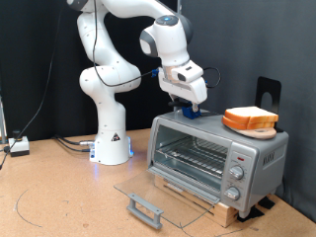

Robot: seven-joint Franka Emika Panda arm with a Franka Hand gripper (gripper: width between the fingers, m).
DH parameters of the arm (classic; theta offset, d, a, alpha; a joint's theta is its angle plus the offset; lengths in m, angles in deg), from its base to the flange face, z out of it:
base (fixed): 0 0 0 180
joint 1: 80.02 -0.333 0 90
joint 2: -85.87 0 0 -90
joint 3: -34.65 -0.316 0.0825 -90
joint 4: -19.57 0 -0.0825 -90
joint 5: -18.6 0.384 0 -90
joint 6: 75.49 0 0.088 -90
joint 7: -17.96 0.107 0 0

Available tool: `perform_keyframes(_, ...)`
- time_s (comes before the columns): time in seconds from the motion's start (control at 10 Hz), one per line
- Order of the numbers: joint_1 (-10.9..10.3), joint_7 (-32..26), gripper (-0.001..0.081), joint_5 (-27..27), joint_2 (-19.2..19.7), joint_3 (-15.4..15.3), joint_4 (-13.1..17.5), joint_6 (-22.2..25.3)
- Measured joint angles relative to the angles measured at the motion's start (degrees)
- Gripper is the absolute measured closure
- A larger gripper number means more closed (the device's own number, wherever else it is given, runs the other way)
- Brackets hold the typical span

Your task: Make a piece of toast with the oven

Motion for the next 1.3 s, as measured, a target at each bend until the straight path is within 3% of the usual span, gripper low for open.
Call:
perform_keyframes(0.5, -1.93, -0.23, -0.0001, 2.43, 2.53, -1.01, 0.0, -2.49)
perform_keyframes(1.0, -2.07, -0.15, -0.0001, 3.18, 2.74, -1.44, 0.0, -2.9)
perform_keyframes(1.2, -2.05, 0.19, 0.0244, 3.18, 3.31, -1.46, 0.03, -2.87)
perform_keyframes(1.3, -2.02, 0.36, 0.0244, 3.18, 3.87, -1.46, 0.1, -2.87)
